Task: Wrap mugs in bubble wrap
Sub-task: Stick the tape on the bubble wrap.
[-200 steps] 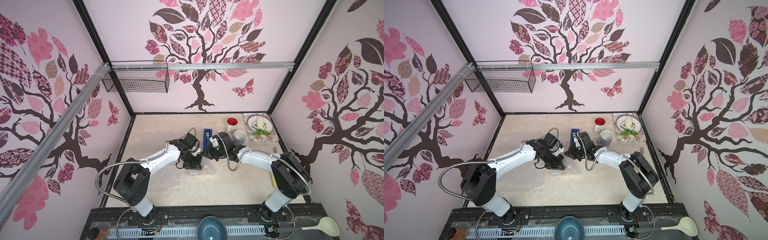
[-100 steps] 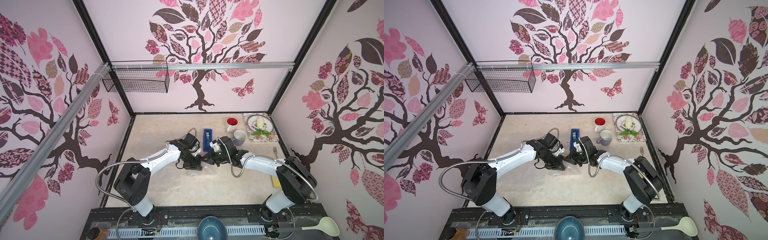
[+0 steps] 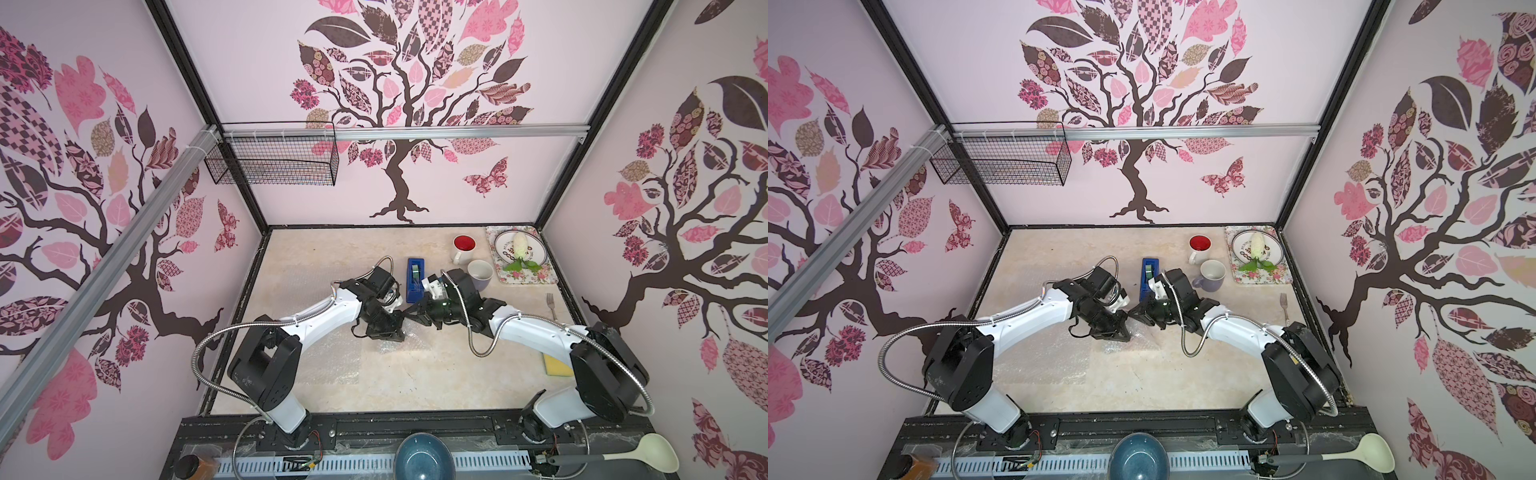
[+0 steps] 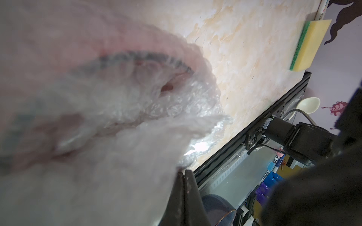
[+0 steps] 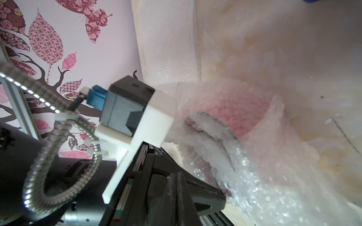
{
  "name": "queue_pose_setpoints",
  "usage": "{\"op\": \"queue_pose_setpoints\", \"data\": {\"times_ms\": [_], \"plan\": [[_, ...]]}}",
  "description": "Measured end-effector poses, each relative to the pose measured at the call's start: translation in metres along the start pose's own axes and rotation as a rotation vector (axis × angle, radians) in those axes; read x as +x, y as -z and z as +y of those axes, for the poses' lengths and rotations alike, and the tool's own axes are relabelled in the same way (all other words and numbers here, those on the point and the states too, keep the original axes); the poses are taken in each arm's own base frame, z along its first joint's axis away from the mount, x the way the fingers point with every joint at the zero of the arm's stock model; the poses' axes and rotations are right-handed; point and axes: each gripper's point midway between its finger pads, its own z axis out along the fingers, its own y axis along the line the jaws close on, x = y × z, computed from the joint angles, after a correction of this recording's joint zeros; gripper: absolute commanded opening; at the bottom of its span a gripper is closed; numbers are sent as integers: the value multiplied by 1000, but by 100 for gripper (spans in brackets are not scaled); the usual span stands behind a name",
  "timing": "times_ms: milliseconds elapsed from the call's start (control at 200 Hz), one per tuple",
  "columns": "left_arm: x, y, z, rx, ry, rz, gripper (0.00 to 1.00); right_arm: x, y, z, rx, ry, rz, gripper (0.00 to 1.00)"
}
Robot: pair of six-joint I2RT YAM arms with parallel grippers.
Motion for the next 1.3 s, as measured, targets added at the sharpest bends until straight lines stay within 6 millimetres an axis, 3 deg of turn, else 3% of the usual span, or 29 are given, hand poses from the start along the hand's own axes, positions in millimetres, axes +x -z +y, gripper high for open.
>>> {"op": "queue_pose_setpoints", "data": {"times_ms": [185, 470, 590, 885, 1170, 1295], "plan": [[1, -1, 0, 4, -1, 7, 0, 11, -7, -11, 19, -21, 59, 3], [3, -2, -1, 4, 2, 23, 0, 24, -26, -52, 130, -63, 143, 0], [1, -2, -1, 2, 1, 21, 0, 21, -27, -50, 152, -42, 142, 2], [-3, -1, -2, 0, -3, 12, 0, 8, -26, -38, 174, 12, 95, 29], [-2, -1, -1, -4, 1, 21, 0, -16, 10, -2, 167, 82, -13, 44], [-4, 0, 0, -5, 1, 20, 0, -22, 20, 4, 200, 120, -30, 51]]}}
